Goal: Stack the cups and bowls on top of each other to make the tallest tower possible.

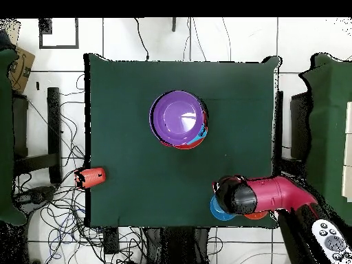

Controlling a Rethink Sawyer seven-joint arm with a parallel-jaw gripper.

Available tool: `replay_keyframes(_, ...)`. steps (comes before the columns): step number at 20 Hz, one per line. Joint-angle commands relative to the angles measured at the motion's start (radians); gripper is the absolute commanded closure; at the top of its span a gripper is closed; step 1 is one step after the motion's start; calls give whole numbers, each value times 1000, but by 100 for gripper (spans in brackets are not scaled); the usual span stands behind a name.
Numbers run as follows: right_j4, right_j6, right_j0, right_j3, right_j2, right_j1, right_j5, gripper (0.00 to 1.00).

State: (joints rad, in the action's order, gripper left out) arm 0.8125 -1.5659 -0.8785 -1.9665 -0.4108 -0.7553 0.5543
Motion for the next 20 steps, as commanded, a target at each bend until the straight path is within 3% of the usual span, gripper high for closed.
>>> replay_keyframes(1,45,-168,71,33,98,65,-85,0)
replay_keyframes(20,44,-236,191,78,320,149,-305,0)
